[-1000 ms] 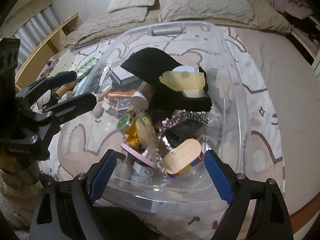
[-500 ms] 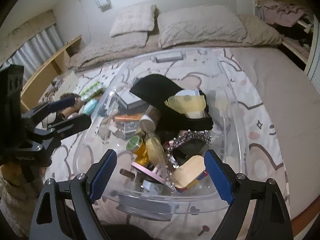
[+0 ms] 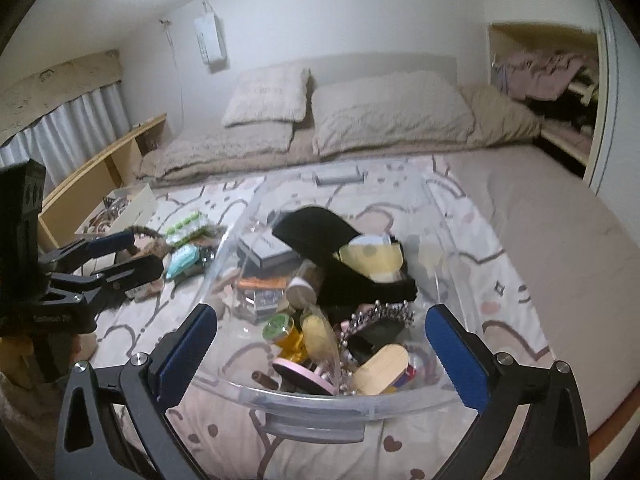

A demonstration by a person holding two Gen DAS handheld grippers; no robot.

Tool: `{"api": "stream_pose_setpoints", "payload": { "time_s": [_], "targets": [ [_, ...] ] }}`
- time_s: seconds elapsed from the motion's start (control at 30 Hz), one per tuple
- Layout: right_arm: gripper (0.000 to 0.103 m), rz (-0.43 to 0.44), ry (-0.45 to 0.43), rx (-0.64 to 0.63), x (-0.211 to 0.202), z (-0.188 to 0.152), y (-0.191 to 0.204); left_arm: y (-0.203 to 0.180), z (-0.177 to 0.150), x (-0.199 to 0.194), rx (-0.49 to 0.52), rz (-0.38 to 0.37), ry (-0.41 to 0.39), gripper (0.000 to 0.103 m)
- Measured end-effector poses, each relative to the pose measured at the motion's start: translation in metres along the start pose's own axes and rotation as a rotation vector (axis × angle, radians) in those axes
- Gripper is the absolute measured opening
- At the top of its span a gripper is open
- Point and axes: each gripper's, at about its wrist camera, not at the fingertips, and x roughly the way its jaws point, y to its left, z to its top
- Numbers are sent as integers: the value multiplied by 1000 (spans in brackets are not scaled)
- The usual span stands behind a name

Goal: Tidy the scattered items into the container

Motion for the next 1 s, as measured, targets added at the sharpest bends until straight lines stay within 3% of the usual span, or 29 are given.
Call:
{"api": "stream_pose_setpoints", "payload": {
  "time_s": [0.47, 0.77, 1.0],
  "targets": [
    [103, -5, -173, -79, -38, -23, 44, 16, -29, -64, 1, 29, -136, 103],
    [103, -8, -236, -91, -60, -41, 60, 25, -58, -95, 7, 80, -189, 103],
    [103, -81, -291, -142, -75, -59, 73, 28, -78, -110, 9, 93, -200, 103]
  ]
}}
